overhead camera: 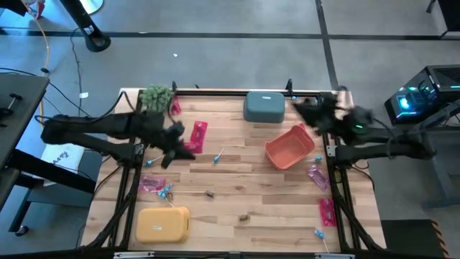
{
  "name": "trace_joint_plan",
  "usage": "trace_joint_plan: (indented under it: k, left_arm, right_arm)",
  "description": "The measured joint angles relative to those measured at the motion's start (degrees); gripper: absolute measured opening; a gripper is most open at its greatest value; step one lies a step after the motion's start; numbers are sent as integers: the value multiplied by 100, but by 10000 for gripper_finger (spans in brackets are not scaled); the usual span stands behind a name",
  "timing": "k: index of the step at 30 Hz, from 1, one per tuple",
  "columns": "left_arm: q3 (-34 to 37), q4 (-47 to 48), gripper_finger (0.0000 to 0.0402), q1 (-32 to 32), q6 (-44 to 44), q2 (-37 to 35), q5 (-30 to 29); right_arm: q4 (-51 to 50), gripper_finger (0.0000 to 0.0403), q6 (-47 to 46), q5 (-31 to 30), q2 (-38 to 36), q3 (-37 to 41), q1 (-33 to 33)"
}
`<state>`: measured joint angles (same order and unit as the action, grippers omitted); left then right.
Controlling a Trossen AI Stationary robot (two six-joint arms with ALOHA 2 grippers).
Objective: Sort candy
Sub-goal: Prepare the yellow bin
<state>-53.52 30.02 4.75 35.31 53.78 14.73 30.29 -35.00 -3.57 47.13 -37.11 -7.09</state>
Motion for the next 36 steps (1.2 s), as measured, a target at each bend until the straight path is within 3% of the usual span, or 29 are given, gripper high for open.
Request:
trace_joint_plan:
  k: [5, 9, 14, 17, 24, 29, 36]
  left_arm:
    - [0, 949, 0, 1365, 1299, 17, -218]
    - [0, 1280, 0, 2490, 2598, 306, 63]
    - [7, 1313, 0, 3608, 3895, 1025, 345]
    - [7, 1175, 0, 4001, 4297, 1583, 346]
    - [11, 326, 0, 4251, 4879, 2833, 366]
    - [-20, 455, 0, 4114, 4985, 3369, 536]
    - [-22, 606, 0, 3199, 3889, 3506, 468]
  right_arm:
    - [-1417, 0, 718, 120, 1387, -1208, -89]
    - [-2458, 0, 1135, 410, 2092, -1955, -223]
    - [-2789, 0, 1587, 1049, 2436, -2424, -349]
    - [-2848, 0, 1589, 1093, 2449, -2445, -428]
    - [-2979, 0, 1562, 1098, 2264, -2398, -637]
    - [-2973, 0, 1584, 1315, 2219, -2393, -725]
    - [-2979, 0, 1597, 1430, 2219, -2393, -767]
